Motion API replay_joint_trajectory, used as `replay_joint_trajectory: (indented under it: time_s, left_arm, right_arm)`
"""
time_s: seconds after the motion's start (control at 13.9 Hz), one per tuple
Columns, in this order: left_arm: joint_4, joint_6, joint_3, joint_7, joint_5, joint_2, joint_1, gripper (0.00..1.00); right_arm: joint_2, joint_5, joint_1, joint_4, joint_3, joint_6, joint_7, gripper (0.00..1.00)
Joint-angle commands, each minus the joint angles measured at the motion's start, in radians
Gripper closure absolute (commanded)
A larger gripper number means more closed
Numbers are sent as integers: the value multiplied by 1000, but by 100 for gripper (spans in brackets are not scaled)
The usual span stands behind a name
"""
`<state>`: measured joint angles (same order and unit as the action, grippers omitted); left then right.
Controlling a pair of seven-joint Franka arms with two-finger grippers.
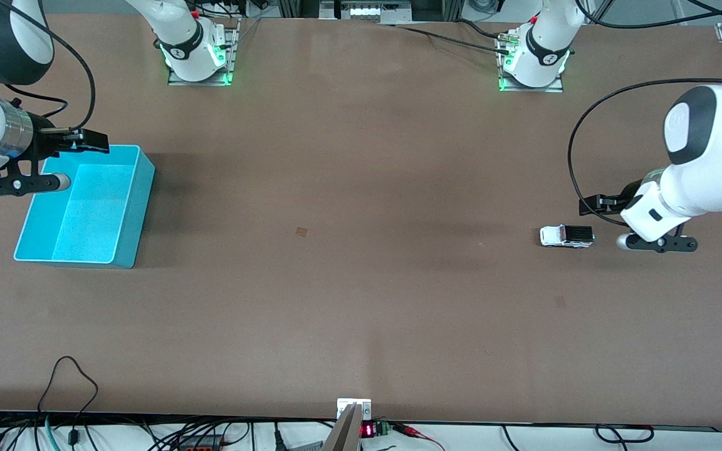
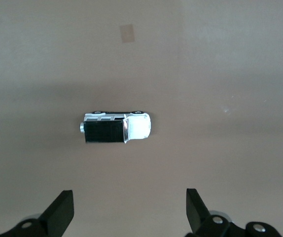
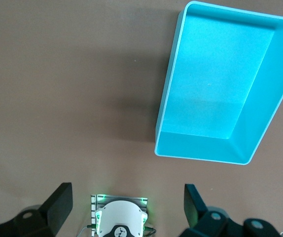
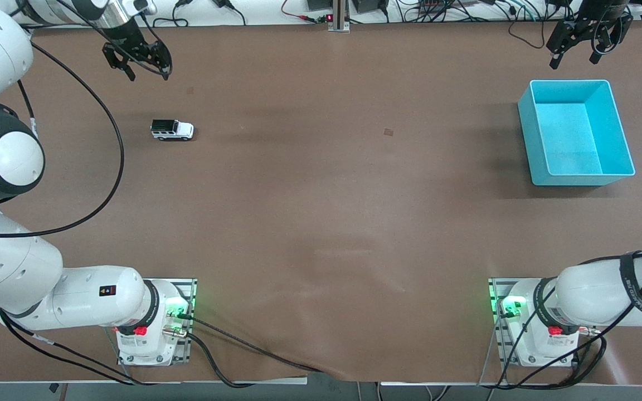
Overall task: Wind and store white jeep toy
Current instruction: 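Lower the left gripper over the white jeep and close on it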
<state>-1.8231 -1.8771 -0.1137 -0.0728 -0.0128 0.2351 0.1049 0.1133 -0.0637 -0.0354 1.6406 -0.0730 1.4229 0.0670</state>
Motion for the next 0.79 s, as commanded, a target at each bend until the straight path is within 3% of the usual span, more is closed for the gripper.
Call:
replay_joint_trajectory:
  time_s: [0.0,0.43,0.57,0.72]
  left_arm:
    - [-146,-137,-6,-203,-7,-25,42,0]
    - [-173,-209,-9,-755,65,41,73,0]
    - [-182,-262,-14,-926,85,68,71,0]
    - [-214,-376,-44,-1077,178,81,73,0]
  right_arm:
    - [3,1,-4,-21,1,-25,22,0]
    - [12,4,-15,-21,2,-61,13,0]
    - [14,4,-20,-22,2,-62,13,0]
    - [14,4,-21,-21,2,-64,13,0]
